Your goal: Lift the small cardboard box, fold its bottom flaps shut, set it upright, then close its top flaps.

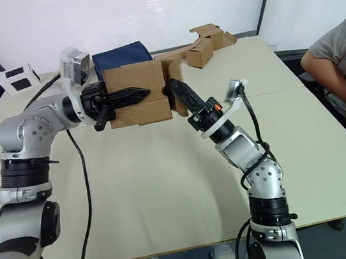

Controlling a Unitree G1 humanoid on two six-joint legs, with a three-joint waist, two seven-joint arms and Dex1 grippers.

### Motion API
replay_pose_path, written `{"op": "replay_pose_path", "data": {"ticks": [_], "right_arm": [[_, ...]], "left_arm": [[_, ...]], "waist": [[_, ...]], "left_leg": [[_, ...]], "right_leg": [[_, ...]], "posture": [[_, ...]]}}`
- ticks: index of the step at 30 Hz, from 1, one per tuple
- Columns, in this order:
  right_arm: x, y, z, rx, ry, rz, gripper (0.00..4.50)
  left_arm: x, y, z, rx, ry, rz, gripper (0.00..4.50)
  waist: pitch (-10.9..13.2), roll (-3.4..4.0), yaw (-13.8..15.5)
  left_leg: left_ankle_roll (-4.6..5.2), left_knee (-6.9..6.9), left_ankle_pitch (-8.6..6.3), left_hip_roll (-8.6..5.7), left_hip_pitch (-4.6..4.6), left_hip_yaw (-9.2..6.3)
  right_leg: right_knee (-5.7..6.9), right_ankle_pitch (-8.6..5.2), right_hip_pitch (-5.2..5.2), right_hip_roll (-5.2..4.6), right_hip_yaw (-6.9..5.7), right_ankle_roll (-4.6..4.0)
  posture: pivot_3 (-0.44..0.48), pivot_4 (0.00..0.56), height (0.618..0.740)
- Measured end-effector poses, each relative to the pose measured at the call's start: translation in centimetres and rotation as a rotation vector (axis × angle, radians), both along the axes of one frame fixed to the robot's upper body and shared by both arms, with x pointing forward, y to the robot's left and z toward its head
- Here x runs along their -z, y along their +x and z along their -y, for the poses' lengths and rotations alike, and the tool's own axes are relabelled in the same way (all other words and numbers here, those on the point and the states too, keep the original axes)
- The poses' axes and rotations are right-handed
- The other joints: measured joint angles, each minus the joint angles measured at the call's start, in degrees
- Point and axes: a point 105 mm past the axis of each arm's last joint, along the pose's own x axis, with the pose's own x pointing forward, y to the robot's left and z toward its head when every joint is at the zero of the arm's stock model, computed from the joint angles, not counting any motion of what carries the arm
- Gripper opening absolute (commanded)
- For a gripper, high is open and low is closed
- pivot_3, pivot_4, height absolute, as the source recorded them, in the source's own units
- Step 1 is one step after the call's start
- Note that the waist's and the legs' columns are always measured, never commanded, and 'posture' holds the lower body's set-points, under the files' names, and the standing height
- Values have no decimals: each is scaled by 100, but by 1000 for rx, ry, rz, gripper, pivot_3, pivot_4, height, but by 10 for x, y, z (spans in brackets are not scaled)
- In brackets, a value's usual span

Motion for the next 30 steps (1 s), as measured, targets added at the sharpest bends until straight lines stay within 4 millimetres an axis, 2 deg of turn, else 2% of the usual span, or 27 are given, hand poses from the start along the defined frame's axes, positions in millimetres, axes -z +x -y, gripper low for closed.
{"op": "replay_pose_path", "data": {"ticks": [8, 14, 30], "right_arm": [[5, -6, 1, -35, 10, -20, 1855], [-2, -2, 0, -11, 58, -21, 1855], [-4, 9, -10, 54, 146, -84, 1855]], "left_arm": [[1, 3, -2, -7, -7, -4, 0], [1, 3, 1, -7, -14, -6, 0], [1, 7, 2, -31, -35, -4, 0]], "waist": [[0, 0, -5], [0, 0, -3], [0, 1, -6]], "left_leg": [[1, -1, 0, 0, 0, 0], [0, 0, 0, 0, 0, 0], [-3, -1, 2, 0, 0, 0]], "right_leg": [[0, 0, 0, 1, 0, 0], [0, 0, 0, 0, 0, 0], [1, 0, -3, 1, 0, 0]], "posture": [[0, 150, 740], [0, 150, 740], [0, 150, 740]]}}
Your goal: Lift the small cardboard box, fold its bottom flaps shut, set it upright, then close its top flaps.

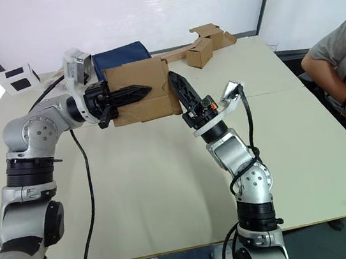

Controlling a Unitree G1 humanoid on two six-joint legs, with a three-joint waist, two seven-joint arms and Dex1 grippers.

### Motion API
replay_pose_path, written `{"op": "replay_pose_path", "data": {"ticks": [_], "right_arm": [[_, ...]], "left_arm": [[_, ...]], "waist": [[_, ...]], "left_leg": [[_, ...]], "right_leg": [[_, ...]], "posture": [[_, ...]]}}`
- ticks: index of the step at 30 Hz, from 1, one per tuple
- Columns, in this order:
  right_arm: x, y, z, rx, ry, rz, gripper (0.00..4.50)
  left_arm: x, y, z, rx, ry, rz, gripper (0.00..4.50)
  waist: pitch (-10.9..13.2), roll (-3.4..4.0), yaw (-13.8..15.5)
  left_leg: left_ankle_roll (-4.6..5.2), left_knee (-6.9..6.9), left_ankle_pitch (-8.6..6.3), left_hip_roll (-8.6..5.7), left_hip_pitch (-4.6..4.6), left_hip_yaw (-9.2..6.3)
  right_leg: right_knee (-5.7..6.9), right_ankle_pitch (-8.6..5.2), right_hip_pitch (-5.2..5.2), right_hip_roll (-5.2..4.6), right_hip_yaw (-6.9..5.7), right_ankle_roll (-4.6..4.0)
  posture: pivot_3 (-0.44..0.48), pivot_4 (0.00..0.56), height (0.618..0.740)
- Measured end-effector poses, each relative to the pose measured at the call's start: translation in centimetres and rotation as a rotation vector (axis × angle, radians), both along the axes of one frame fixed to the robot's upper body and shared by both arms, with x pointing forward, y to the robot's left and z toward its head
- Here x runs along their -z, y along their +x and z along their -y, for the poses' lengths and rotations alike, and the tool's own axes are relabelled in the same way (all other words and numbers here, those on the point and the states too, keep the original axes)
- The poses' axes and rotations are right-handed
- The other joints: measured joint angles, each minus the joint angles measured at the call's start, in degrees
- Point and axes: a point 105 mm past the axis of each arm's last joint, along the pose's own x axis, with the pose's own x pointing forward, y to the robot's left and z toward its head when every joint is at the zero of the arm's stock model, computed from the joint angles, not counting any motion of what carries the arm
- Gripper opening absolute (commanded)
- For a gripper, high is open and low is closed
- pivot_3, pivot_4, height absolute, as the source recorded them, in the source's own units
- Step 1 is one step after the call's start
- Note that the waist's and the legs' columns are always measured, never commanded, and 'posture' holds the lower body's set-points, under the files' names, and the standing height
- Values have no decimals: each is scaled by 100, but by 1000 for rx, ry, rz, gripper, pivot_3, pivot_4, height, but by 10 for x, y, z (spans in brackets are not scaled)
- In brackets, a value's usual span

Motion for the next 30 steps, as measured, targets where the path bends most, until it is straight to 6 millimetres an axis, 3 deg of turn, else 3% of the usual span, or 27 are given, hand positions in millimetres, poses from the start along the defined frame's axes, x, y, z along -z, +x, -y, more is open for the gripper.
{"op": "replay_pose_path", "data": {"ticks": [10, 19, 30], "right_arm": [[-9, -3, -13, 26, -75, 30, 1855], [6, -6, -3, 56, -222, 70, 1855], [26, -17, 5, 19, -255, 28, 1855]], "left_arm": [[1, 4, -1, -25, 1, 13, 0], [7, 7, -2, -30, 1, -9, 0], [7, 8, -3, -27, -3, -13, 0]], "waist": [[0, 0, 0], [0, 0, -1], [0, 0, 2]], "left_leg": [[-1, -1, 1, 0, 0, 0], [1, -1, -1, 0, 0, 0], [9, -1, -5, 0, 0, 0]], "right_leg": [[0, 0, -1, 0, 0, 0], [0, 0, -1, 0, 0, 0], [0, 0, 0, 0, 0, 0]], "posture": [[0, 150, 740], [0, 150, 740], [0, 150, 740]]}}
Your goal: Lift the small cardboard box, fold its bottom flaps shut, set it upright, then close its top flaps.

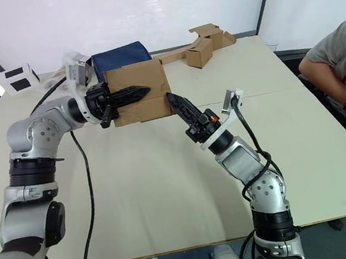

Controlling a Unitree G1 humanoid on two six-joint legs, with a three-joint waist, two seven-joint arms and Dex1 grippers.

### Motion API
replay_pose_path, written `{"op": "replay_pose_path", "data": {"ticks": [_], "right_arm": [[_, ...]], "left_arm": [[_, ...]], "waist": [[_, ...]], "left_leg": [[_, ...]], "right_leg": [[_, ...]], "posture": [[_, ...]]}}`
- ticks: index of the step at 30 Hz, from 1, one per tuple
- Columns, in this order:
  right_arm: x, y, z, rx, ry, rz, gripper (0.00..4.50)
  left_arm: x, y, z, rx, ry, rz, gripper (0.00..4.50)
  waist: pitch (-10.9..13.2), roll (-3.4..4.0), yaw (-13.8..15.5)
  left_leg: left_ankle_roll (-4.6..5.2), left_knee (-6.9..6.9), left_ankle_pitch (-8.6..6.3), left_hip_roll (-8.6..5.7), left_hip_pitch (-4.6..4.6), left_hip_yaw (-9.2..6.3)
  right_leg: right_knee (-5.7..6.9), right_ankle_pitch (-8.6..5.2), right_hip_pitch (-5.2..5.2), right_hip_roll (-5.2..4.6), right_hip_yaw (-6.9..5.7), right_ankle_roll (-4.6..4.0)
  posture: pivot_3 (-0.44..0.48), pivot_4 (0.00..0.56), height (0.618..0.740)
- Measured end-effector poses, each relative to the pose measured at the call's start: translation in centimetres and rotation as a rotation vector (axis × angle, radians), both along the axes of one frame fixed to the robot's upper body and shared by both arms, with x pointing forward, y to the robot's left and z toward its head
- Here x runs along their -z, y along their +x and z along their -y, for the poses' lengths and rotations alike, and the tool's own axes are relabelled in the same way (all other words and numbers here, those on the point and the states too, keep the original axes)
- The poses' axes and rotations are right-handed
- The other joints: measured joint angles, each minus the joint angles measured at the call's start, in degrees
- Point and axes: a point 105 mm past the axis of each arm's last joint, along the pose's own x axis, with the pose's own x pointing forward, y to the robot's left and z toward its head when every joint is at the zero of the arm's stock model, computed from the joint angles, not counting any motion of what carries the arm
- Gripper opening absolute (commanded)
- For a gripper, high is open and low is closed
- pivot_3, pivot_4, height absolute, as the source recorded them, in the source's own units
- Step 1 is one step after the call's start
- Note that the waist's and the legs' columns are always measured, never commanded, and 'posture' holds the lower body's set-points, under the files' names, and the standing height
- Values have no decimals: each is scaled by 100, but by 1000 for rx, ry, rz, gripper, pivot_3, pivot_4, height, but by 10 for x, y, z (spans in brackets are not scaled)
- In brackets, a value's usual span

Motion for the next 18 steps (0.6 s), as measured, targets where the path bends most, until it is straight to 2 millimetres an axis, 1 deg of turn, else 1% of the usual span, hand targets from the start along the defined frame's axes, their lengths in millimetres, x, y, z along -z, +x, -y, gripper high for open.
{"op": "replay_pose_path", "data": {"ticks": [6, 8, 13, 18], "right_arm": [[2, -3, -2, -18, 29, -14, 1855], [2, -4, -6, -34, 40, -17, 1855], [1, -5, -9, -34, 57, -15, 1855], [1, -4, -11, -22, 36, -8, 1855]], "left_arm": [[1, 1, -1, -2, -2, -11, 0], [1, 2, -1, -5, -1, -10, 0], [-1, 2, -2, -7, -3, 8, 0], [-1, 3, -3, -11, -1, 9, 0]], "waist": [[0, 0, 2], [0, 0, 0], [0, 0, 3], [0, 0, 3]], "left_leg": [[-1, 0, 1, 0, 0, 0], [-1, 0, 1, 0, 0, 0], [-3, 0, 2, 0, 0, 0], [-4, 0, 2, 0, 0, 0]], "right_leg": [[0, 0, 0, 0, 0, 0], [0, 0, 0, 1, 0, 0], [0, 0, 0, 0, 0, 0], [0, 0, 0, 0, 0, 0]], "posture": [[0, 150, 740], [0, 150, 740], [0, 150, 740], [0, 150, 740]]}}
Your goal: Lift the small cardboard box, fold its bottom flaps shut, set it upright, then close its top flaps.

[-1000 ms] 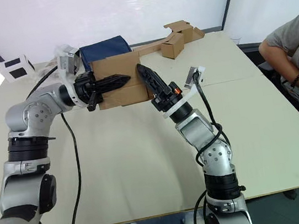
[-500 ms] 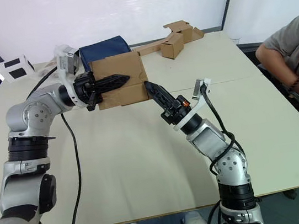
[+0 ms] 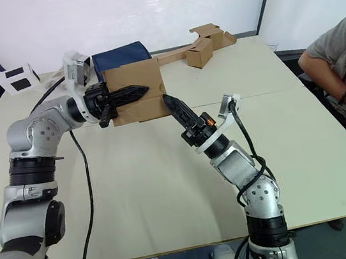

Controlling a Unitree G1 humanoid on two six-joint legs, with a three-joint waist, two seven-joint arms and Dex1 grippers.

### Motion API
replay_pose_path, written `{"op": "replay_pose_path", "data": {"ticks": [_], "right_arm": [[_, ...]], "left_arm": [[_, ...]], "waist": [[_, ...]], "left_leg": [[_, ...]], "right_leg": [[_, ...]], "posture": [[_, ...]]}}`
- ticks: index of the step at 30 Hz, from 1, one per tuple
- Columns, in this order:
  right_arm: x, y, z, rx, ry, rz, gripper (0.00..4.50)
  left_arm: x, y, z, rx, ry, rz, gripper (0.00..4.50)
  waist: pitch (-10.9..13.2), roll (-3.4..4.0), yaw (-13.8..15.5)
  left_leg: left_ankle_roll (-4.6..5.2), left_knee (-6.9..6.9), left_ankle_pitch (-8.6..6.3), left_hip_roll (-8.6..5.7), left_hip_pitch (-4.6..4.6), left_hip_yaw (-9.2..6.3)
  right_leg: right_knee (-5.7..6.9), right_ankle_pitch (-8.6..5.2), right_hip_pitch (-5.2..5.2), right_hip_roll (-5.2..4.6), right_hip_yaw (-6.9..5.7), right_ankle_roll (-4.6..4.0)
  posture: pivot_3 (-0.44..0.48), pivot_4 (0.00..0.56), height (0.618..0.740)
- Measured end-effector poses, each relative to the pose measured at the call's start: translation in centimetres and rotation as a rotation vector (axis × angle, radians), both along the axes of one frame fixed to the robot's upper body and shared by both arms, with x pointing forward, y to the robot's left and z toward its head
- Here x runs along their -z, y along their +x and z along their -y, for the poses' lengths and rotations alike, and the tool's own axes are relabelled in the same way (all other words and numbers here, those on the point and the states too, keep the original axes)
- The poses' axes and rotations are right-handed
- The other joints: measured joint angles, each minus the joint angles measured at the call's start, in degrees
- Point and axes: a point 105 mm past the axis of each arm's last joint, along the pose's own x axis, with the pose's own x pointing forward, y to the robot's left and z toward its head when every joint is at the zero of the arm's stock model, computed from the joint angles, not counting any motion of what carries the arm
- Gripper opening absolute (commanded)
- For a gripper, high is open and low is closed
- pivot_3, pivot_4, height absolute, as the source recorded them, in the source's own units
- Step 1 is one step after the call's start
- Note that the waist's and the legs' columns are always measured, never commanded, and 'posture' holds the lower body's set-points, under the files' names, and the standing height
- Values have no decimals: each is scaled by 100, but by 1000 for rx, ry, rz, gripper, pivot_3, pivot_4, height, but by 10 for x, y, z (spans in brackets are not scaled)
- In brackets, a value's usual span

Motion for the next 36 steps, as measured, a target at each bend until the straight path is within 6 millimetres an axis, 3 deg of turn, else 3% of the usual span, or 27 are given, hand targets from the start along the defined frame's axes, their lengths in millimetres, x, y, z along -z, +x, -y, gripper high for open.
{"op": "replay_pose_path", "data": {"ticks": [10, 13, 16, 30, 36], "right_arm": [[-2, -2, 14, 1, -28, 9, 1855], [-4, 0, 20, 20, -16, 9, 1187], [-4, 1, 23, 33, -8, 7, 66], [6, 6, 9, 38, -87, 5, 66], [10, 7, 13, 45, -123, -2, 66]], "left_arm": [[0, -1, 0, 3, 0, -2, 0], [0, -1, 0, 3, 1, -2, 0], [-1, -1, 0, 5, 1, 0, 0], [-1, -4, 2, 15, 7, -1, 0], [2, -2, 3, -11, 49, 12, 0]], "waist": [[0, 0, -1], [0, 0, 3], [0, 0, 0], [0, 0, 2], [0, 0, 9]], "left_leg": [[2, 0, -1, 0, 0, 0], [7, 0, -4, 0, 0, 0], [8, 0, -4, 0, 0, 0], [6, 1, -3, 0, 0, 0], [6, 0, -3, 0, 0, 0]], "right_leg": [[0, 0, 0, 0, 0, 0], [0, 0, 0, 0, 0, 0], [0, 0, 0, 0, 0, 0], [0, 0, 0, 0, 0, 0], [-1, 0, 1, -1, 0, 0]], "posture": [[0, 150, 740], [0, 150, 740], [0, 150, 740], [0, 150, 740], [0, 150, 740]]}}
